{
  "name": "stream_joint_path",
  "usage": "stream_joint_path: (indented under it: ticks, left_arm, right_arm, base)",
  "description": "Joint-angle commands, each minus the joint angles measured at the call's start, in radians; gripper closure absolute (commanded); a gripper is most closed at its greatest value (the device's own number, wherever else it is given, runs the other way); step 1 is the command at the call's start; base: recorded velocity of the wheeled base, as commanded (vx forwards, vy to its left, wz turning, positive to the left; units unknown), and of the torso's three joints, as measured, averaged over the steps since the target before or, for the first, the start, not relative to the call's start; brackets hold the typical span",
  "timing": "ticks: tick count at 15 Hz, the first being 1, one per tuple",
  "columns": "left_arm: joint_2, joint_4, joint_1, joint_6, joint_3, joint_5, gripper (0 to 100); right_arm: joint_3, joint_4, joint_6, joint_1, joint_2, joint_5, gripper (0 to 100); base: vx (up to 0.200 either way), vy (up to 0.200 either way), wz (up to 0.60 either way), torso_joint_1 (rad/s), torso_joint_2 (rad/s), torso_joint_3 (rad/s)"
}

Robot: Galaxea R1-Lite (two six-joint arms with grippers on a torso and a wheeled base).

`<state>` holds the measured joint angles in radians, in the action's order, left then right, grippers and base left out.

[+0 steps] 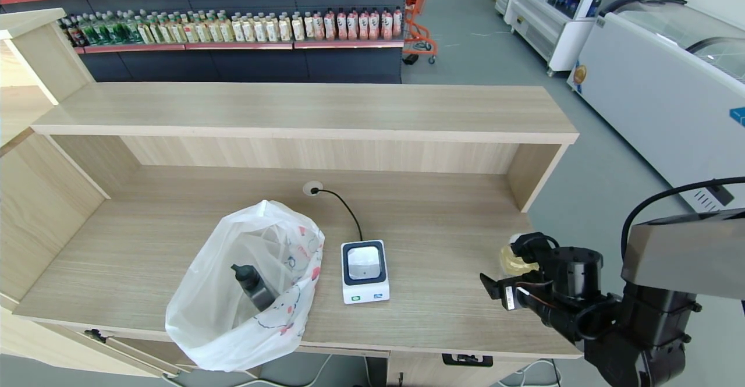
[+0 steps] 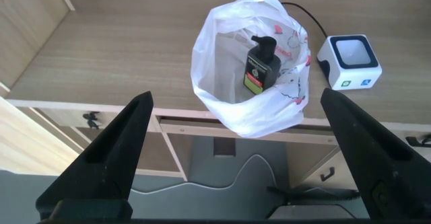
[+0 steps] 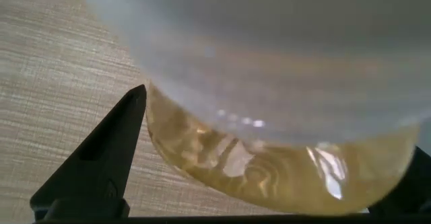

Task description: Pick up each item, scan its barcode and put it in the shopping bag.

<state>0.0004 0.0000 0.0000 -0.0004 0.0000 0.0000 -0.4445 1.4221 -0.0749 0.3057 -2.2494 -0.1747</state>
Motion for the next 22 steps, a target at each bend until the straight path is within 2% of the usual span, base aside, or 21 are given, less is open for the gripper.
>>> stream_joint_path:
  ticks: [1, 2, 14, 17, 18, 19, 20, 21, 22]
  left_arm:
    - [0.000, 0.000, 0.000, 0.000, 0.000, 0.000, 0]
    - [0.000, 0.000, 0.000, 0.000, 0.000, 0.000, 0]
    - [0.000, 0.000, 0.000, 0.000, 0.000, 0.000, 0]
    - [0.000, 0.000, 0.000, 0.000, 0.000, 0.000, 0]
    - [0.000, -0.002, 0.000, 0.000, 0.000, 0.000, 0]
    - [0.000, -0.002, 0.000, -0.001, 0.000, 0.000, 0]
    - [0.000, -0.002, 0.000, 0.000, 0.000, 0.000, 0]
    - [0.000, 0.000, 0.000, -0.001, 0.000, 0.000, 0]
    - [0.000, 0.000, 0.000, 0.000, 0.000, 0.000, 0]
  right_arm:
    - [0.000, 0.024, 0.001, -0.002, 0.005, 0.023, 0]
    - [0.006, 0.040, 0.000, -0.004, 0.005, 0.043, 100]
    - [0.076, 0.040, -0.037, -0.013, 0.011, 0.047, 100]
    - [0.012, 0.004, 0.000, -0.017, 0.151, 0.078, 100]
    - [-0.022, -0.097, 0.069, -0.022, 0.281, 0.141, 100]
    - [-0.028, -0.118, 0.078, -0.023, 0.304, 0.155, 100]
    - [-0.123, -0.457, 0.184, -0.034, 0.579, 0.308, 100]
    - [-0.195, -0.638, 0.262, -0.033, 0.711, 0.396, 100]
    - [-0.252, -0.752, 0.320, -0.031, 0.784, 0.460, 100]
  base:
    - [0.000, 0.000, 0.00, 0.000, 0.00, 0.000]
    - [0.000, 0.000, 0.00, 0.000, 0.00, 0.000]
    - [0.000, 0.000, 0.00, 0.000, 0.00, 0.000]
    - [0.000, 0.000, 0.00, 0.000, 0.00, 0.000]
    - [0.000, 0.000, 0.00, 0.000, 0.00, 0.000]
    - [0.000, 0.000, 0.00, 0.000, 0.00, 0.000]
    - [0.000, 0.000, 0.00, 0.000, 0.00, 0.000]
    - [0.000, 0.000, 0.00, 0.000, 0.00, 0.000]
    - [0.000, 0.000, 0.00, 0.000, 0.00, 0.000]
